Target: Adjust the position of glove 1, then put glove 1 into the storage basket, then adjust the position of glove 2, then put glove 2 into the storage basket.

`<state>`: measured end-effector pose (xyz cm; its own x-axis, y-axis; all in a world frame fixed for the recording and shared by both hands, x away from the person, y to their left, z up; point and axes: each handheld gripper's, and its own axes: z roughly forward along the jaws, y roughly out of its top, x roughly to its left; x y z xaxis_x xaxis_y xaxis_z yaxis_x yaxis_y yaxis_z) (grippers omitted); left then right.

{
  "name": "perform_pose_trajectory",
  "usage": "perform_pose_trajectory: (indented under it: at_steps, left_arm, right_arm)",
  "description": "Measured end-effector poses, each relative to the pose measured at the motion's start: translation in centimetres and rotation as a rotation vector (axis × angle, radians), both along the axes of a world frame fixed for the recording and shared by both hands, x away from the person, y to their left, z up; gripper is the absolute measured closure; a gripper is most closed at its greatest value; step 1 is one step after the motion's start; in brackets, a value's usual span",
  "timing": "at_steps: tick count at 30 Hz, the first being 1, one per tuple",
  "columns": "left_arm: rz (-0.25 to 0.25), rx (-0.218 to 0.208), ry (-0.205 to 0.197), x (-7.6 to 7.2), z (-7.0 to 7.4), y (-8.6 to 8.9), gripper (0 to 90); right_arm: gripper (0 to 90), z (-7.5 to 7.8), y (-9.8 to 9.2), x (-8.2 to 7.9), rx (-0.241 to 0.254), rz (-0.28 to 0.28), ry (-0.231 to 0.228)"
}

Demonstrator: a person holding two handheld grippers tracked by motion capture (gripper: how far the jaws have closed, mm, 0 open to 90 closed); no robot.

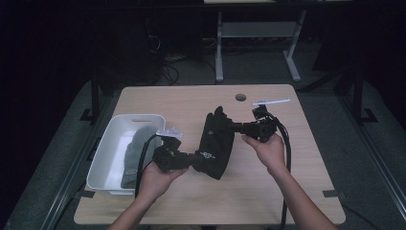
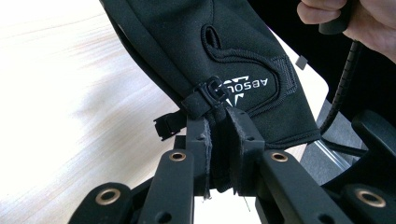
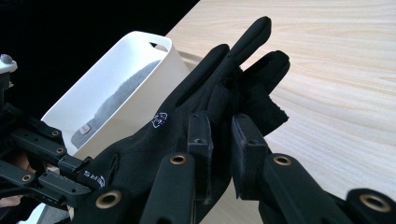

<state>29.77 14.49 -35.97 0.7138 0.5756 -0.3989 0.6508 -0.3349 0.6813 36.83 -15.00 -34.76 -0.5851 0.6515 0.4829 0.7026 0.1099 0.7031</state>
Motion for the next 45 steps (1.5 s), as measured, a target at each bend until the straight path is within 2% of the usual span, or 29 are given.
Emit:
perform_pose_trajectory:
  at_steps: [17,29,45]
  left_arm:
    - [0.018,-0.001,0.0,-0.1,0.2,1.2,79.9]
    - [0.027,-0.002,-0.007,-0.3,0.6,1.9,79.9]
    - [0.053,0.001,-0.01,-0.5,1.0,4.2,79.9]
  right_arm:
    - [79.1,-0.1,1.4,0.4,-0.008,0.019,0.002]
    - [79.1,0.5,2.1,0.4,-0.01,0.027,-0.003]
    - [79.1,0.8,4.5,1.1,-0.015,0.063,-0.003]
